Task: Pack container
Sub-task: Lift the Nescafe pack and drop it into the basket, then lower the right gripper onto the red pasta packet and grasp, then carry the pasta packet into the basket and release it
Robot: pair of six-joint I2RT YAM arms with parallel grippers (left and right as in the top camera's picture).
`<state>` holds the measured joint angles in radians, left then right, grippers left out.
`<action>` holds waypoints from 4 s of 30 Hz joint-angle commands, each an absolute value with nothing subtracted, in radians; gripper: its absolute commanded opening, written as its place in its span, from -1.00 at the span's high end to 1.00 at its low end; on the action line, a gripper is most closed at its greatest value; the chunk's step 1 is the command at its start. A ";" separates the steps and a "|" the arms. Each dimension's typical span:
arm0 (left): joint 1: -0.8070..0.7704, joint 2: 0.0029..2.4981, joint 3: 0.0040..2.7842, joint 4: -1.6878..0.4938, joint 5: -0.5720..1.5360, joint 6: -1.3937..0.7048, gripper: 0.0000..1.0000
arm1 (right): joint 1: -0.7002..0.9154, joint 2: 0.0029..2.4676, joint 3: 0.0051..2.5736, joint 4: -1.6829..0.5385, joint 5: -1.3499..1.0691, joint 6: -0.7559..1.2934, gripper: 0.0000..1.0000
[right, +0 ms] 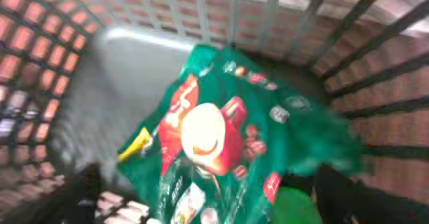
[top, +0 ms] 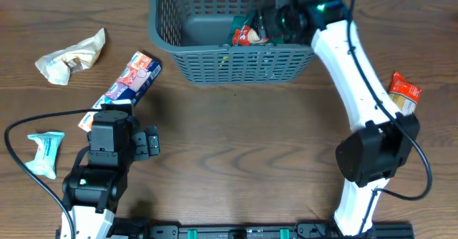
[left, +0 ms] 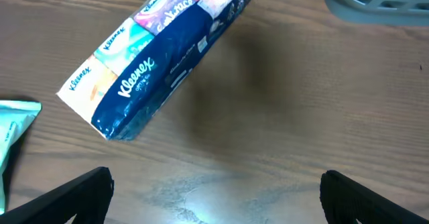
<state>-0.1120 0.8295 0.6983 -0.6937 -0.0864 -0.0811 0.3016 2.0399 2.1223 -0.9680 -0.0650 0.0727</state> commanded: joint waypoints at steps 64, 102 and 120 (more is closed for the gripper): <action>-0.108 0.829 0.720 -0.665 -0.102 -0.076 -0.97 | -0.607 1.966 1.166 -0.717 -0.080 0.028 0.27; -0.108 0.829 0.720 -0.665 -0.102 -0.076 -0.97 | 0.189 1.715 2.322 -1.145 -0.214 -0.452 0.98; -0.108 0.829 0.720 -0.665 -0.102 -0.076 -0.97 | 0.392 2.025 2.321 -1.046 -0.218 -0.730 0.98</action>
